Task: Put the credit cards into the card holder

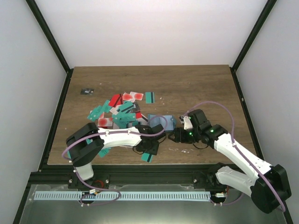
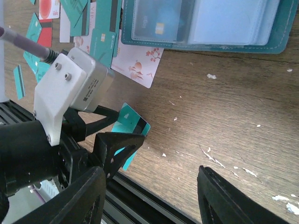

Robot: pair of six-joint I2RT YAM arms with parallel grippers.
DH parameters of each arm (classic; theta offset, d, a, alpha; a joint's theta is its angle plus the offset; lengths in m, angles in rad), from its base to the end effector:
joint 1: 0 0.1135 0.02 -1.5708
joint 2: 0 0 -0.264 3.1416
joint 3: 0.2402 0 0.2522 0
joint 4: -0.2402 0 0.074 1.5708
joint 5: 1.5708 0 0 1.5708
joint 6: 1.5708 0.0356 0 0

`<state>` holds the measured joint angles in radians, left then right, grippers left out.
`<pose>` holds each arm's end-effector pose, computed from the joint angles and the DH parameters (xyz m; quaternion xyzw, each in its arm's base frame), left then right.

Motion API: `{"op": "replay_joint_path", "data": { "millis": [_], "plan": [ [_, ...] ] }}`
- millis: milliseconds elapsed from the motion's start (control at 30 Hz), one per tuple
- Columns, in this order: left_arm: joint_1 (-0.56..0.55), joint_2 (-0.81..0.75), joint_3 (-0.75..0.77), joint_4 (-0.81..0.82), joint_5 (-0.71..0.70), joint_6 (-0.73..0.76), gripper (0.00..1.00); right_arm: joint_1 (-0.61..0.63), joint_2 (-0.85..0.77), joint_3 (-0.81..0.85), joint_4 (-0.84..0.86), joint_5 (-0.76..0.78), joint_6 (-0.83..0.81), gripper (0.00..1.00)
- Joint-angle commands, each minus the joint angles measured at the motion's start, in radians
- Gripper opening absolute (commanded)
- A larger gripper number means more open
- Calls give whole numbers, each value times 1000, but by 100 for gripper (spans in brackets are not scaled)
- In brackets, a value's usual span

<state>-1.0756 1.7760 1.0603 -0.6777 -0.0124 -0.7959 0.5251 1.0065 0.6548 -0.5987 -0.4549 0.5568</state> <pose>0.1512 -0.2790 0.1486 0.1383 0.9864 -0.0677 0.0575 0.1575 0.1093 0.2223 -0.0541 0.9287 0.3372 0.1444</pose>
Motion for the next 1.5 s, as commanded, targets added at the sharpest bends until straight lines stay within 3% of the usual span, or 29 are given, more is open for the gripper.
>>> {"op": "replay_joint_path", "data": {
  "millis": [0, 500, 767, 933, 1033, 1233, 1467],
  "plan": [
    [-52, 93, -22, -13, 47, -48, 59, -11, -17, 22, -40, 4, -34, 56],
    [-94, 48, -9, -46, 123, -231, 61, -12, -28, -117, 65, -202, 44, 56],
    [-85, 34, 105, -145, 112, -230, 69, -12, -71, -217, 127, -332, 130, 56],
    [-42, -46, 81, -137, 110, -160, 68, 45, -119, -308, 264, -326, 290, 56],
    [-9, -107, 48, -126, 140, -95, 62, 123, -147, -362, 360, -269, 420, 56],
    [45, -188, -44, -52, 211, 13, 36, 305, -154, -399, 448, -83, 595, 55],
    [69, -171, -102, 30, 275, 115, 25, 496, -56, -412, 556, 85, 767, 55]
  ]
}}
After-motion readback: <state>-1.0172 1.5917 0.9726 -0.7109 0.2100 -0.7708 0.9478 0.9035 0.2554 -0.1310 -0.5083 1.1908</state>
